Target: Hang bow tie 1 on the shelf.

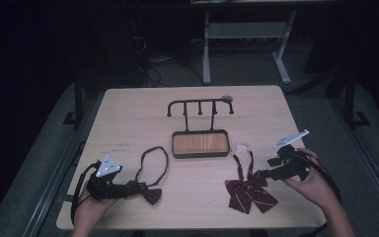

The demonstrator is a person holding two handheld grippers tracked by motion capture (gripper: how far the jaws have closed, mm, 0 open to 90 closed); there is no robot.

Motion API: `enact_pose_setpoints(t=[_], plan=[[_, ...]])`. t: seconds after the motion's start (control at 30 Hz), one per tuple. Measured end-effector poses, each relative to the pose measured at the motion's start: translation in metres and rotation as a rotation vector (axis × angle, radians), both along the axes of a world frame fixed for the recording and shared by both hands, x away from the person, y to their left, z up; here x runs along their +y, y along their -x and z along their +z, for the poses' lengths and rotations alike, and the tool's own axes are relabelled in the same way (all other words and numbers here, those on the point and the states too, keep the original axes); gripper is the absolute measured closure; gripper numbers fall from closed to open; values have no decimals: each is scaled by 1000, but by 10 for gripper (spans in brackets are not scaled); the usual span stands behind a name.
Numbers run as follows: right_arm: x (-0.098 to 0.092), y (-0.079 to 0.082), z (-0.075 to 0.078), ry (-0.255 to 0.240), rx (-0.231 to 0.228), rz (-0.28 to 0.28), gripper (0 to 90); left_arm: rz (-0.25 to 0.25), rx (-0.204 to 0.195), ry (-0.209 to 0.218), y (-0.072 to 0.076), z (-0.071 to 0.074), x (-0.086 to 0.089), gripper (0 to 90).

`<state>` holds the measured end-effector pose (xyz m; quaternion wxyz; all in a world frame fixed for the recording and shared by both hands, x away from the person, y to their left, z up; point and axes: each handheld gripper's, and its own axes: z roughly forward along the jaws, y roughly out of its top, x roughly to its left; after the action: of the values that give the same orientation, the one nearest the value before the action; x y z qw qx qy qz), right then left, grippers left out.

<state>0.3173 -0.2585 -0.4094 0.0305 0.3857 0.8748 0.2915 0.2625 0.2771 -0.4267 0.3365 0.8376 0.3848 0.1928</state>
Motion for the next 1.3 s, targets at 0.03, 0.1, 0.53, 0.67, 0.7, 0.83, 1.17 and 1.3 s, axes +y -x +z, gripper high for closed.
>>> enact_pose_setpoints(t=[0.03,0.1,0.53,0.67,0.7,0.83,1.17,1.3], plan=[[1,-2,1,3,4,2,388,0,0,0,0,0,0,247],[2,-3,2,11,7,4,391,-6,3,5,0,0,0,247],[22,-34,13,80,22,14,437,-6,0,-22,-1,0,-2,247],[26,-46,14,90,30,6,447,-8,7,-22,-1,0,-3,247],[28,-50,13,97,33,1,452,-9,5,-17,-1,0,-3,247],[31,-61,10,104,48,-9,471,-15,6,-14,-1,2,-3,250],[39,-84,2,131,90,-40,484,-9,6,-15,-1,2,-2,250],[41,-91,-5,141,112,-56,490,-9,7,-15,-1,2,-2,250]])
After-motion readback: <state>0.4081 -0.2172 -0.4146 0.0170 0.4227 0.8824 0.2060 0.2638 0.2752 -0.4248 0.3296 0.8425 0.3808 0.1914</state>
